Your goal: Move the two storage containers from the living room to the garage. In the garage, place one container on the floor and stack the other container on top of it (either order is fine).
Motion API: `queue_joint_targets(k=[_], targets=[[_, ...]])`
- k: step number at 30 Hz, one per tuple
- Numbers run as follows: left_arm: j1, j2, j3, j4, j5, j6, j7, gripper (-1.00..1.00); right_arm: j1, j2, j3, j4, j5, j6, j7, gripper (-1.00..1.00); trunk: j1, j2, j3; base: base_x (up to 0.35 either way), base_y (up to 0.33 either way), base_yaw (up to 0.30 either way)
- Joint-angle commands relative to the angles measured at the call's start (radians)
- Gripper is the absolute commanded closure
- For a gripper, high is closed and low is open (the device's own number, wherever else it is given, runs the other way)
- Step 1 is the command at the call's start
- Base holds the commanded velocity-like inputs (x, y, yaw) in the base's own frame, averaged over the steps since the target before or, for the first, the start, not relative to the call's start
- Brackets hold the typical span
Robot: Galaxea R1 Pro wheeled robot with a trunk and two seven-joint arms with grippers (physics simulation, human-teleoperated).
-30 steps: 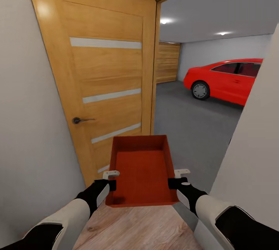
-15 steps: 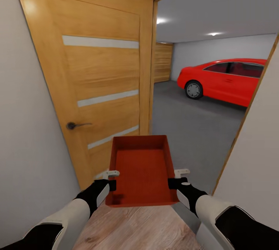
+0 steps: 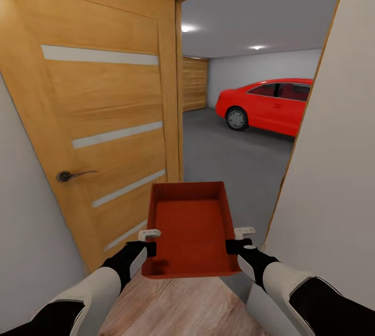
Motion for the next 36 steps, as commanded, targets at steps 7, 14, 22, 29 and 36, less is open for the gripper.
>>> queue_joint_targets(k=[7, 14, 22, 29, 36], targets=[[-0.001, 0.001, -0.002, -0.005, -0.029, 0.007, 0.015, 1.00, -0.001, 0.000, -0.013, 0.020, -0.019, -0.006, -0.004, 1.00, 0.001, -0.002, -0.002, 0.173, 0.144, -0.111], [-0.001, 0.001, -0.002, -0.005, -0.030, 0.006, 0.015, 1.00, -0.001, 0.000, -0.013, 0.020, -0.019, -0.006, -0.004, 1.00, 0.001, -0.002, -0.002, 0.246, 0.221, -0.001], [-0.001, 0.001, -0.002, -0.005, -0.034, 0.004, 0.015, 1.00, -0.002, 0.000, -0.014, 0.020, -0.019, -0.006, -0.004, 1.00, 0.001, -0.002, -0.002, 0.222, 0.188, -0.092], [-0.001, 0.001, -0.002, -0.005, -0.034, 0.003, 0.016, 1.00, -0.002, 0.000, -0.014, 0.020, -0.019, -0.006, -0.004, 1.00, 0.001, -0.002, -0.002, 0.021, 0.012, -0.281], [-0.001, 0.000, -0.002, -0.005, -0.034, 0.002, 0.016, 1.00, -0.002, 0.000, -0.014, 0.020, -0.019, -0.006, -0.004, 1.00, 0.001, -0.002, -0.002, 0.000, 0.000, -0.286]])
